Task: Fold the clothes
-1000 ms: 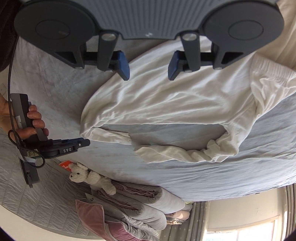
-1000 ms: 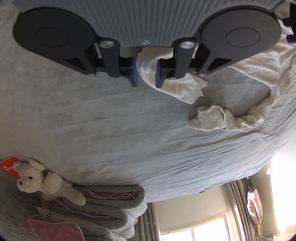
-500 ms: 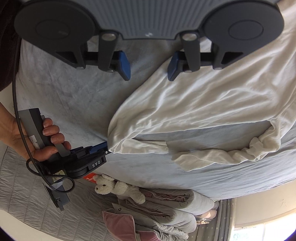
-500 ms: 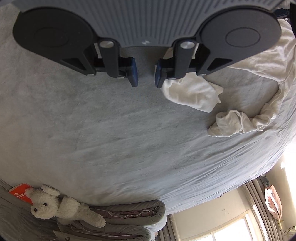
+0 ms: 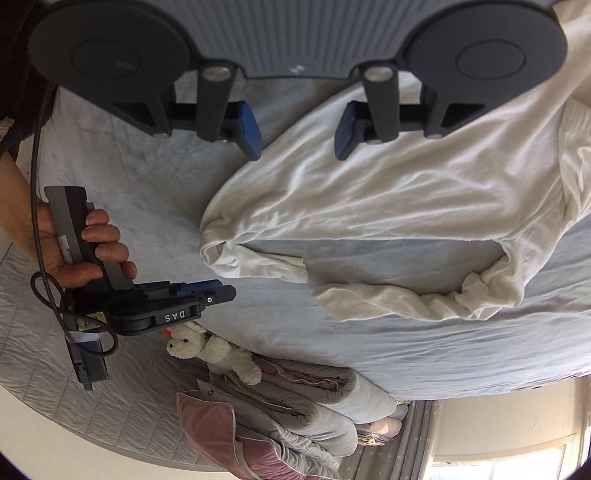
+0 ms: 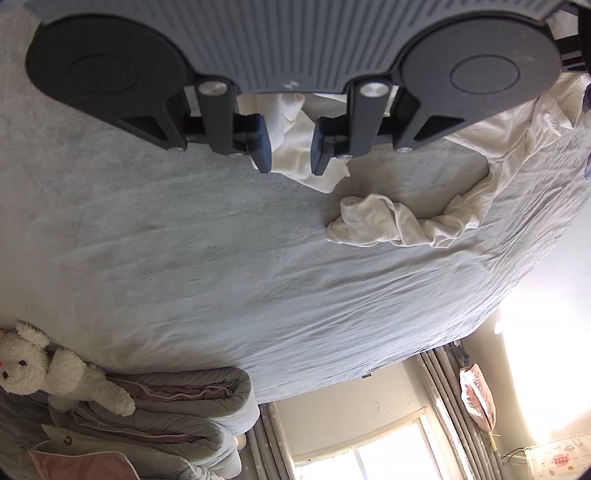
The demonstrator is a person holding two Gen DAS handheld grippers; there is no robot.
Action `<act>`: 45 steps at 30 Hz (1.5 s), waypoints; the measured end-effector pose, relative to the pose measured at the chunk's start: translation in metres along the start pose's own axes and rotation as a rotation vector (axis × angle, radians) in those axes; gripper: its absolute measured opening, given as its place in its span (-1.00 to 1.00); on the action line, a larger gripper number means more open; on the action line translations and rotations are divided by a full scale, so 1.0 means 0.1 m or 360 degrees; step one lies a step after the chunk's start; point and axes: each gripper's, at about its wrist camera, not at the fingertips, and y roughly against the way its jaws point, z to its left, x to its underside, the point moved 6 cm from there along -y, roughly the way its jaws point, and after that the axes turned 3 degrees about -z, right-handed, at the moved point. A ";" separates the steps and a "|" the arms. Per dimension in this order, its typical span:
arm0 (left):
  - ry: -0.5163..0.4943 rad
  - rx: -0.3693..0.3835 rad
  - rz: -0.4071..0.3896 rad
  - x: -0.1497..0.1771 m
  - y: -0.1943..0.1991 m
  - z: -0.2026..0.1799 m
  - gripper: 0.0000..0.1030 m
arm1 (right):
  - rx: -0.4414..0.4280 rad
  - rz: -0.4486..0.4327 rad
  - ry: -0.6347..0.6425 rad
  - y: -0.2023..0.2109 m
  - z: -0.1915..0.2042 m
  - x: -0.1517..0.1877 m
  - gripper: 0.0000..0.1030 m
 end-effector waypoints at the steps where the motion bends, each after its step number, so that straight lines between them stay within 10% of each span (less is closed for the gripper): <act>1: -0.0003 0.0004 -0.0009 -0.08 0.03 -0.06 -0.15 | -0.0008 -0.0010 -0.0003 -0.01 0.02 -0.02 -0.42; 11: -0.0013 0.0034 -0.0132 -0.78 0.26 -0.60 -0.15 | -0.0018 -0.0190 -0.0112 0.24 -0.03 -0.21 -0.42; 18: 0.0286 0.0184 -0.0092 -0.88 0.19 -0.67 -0.15 | 0.0066 -0.0205 0.0081 0.32 0.15 -0.08 -0.14; 32: 0.0293 -0.0147 -0.0154 -0.84 0.74 -0.46 -0.10 | -0.0137 -0.0155 -0.0029 0.26 0.46 0.04 -0.03; 45: -0.0002 -0.0049 -0.0208 -1.18 0.61 -0.96 -0.06 | 0.0085 -0.0359 -0.0502 0.67 -0.76 -0.32 0.00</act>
